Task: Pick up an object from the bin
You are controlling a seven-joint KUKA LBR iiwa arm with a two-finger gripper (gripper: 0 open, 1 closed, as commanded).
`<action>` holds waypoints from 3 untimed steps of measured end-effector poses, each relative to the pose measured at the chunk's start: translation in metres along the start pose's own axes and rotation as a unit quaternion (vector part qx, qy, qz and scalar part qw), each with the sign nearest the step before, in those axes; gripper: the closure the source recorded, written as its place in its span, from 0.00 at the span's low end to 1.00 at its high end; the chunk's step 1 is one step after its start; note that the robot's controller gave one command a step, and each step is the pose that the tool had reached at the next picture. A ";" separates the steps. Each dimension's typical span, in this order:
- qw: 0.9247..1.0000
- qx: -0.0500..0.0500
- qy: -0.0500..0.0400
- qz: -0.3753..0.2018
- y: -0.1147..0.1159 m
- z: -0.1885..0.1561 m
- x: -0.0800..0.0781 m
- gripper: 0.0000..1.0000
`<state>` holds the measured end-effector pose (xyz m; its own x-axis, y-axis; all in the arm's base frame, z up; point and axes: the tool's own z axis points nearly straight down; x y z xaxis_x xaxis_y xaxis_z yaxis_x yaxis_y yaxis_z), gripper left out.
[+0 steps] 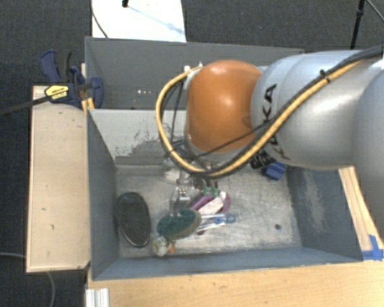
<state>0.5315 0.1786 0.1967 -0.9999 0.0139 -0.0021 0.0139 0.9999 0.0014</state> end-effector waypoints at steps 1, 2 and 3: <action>0.992 -0.004 -0.009 -0.128 0.034 0.107 0.036 0.00; 0.992 -0.007 -0.010 -0.127 0.038 0.107 0.036 1.00; 0.991 -0.001 0.000 0.137 0.028 0.124 0.031 1.00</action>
Offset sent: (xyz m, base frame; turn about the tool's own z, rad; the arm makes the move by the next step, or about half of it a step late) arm -0.0450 0.0334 -0.1267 -0.2639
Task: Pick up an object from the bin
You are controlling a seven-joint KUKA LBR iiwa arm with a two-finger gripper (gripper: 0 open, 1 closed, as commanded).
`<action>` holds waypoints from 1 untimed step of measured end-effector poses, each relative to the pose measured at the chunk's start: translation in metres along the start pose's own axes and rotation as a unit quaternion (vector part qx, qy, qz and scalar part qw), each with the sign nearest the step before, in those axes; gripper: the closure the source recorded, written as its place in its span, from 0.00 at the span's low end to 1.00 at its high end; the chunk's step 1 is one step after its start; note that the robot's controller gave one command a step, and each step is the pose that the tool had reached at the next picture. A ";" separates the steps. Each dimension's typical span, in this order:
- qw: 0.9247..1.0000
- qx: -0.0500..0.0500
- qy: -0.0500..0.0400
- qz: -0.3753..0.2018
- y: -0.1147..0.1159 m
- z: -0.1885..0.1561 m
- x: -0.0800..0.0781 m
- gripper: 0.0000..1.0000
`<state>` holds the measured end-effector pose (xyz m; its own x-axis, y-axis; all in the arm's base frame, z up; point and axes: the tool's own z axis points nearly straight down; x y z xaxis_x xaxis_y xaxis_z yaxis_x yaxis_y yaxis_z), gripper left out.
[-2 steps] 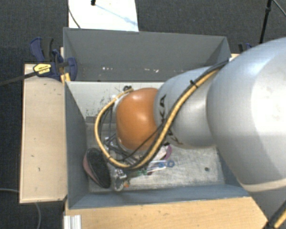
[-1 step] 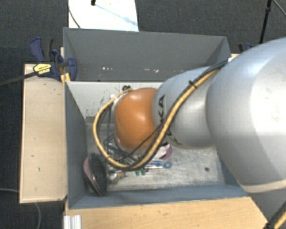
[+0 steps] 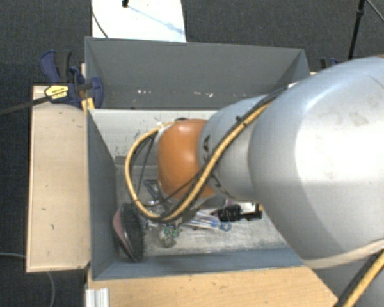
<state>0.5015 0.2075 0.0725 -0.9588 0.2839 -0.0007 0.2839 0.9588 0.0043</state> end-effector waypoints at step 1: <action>1.000 0.010 -0.008 0.026 0.024 0.000 0.020 1.00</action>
Offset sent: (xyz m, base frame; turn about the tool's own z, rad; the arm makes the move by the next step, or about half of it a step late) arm -0.0182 0.0416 -0.0025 0.0461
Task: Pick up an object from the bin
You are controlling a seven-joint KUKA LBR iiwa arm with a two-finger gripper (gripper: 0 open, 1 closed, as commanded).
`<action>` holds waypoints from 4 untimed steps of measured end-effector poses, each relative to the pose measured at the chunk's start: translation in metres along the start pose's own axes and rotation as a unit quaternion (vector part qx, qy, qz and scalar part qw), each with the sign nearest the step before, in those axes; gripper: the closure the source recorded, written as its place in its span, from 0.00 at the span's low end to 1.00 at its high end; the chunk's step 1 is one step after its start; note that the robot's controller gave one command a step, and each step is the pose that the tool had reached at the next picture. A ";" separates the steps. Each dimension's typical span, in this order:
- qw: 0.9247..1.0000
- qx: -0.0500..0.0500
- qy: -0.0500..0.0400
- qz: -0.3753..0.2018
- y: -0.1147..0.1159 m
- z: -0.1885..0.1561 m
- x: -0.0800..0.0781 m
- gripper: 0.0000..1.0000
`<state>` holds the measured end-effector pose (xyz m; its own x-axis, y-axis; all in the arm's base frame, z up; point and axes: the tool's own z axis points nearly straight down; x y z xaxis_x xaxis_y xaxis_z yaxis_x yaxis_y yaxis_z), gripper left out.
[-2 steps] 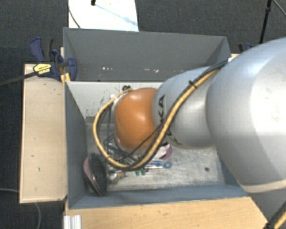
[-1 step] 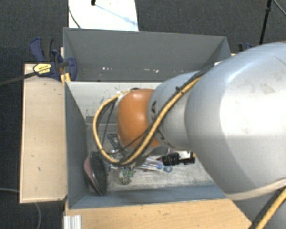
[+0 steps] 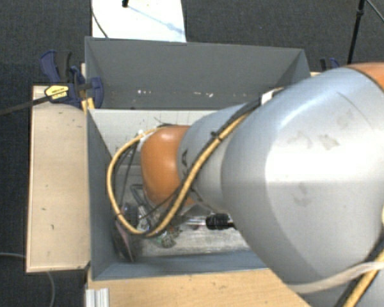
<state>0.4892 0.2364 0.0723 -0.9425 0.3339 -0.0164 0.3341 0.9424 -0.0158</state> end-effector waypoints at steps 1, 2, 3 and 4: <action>1.000 -0.011 0.004 0.002 -0.027 -0.184 -0.008 1.00; 0.999 -0.005 0.010 0.053 -0.034 -0.049 -0.021 1.00; 0.949 -0.006 0.009 0.317 -0.056 -0.052 -0.047 1.00; 0.946 -0.007 0.007 0.325 -0.146 -0.188 -0.063 1.00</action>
Offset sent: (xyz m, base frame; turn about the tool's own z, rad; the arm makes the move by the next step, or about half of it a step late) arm -0.0052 -0.0240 0.1790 0.0004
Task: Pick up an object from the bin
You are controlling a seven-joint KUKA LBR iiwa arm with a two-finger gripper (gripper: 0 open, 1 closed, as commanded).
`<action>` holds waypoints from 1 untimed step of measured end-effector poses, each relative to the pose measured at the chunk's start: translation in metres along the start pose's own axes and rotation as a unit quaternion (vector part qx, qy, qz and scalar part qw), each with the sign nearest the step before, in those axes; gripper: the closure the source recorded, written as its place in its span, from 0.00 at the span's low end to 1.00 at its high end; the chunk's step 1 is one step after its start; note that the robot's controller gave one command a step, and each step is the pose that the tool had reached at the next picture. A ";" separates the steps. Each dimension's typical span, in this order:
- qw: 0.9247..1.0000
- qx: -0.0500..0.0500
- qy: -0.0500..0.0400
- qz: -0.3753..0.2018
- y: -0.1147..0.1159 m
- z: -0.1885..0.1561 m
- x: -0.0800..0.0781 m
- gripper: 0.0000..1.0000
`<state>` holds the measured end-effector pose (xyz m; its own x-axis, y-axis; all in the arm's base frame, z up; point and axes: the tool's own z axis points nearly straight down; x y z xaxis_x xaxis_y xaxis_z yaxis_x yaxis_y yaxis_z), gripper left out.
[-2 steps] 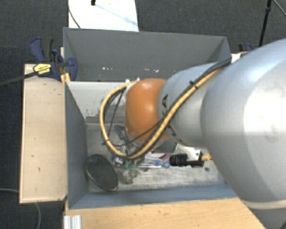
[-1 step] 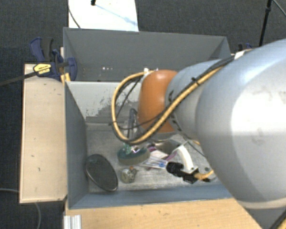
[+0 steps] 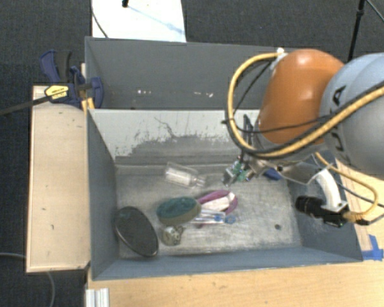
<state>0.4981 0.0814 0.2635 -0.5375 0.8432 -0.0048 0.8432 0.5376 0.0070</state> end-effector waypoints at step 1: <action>1.000 0.004 0.002 -0.004 0.000 0.004 0.003 0.00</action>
Offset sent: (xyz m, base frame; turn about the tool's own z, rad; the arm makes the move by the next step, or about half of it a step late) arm 0.0000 0.0000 0.0000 0.0000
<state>0.4968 0.0840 0.2592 -0.5438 0.8392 -0.0001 0.8392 0.5438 -0.0007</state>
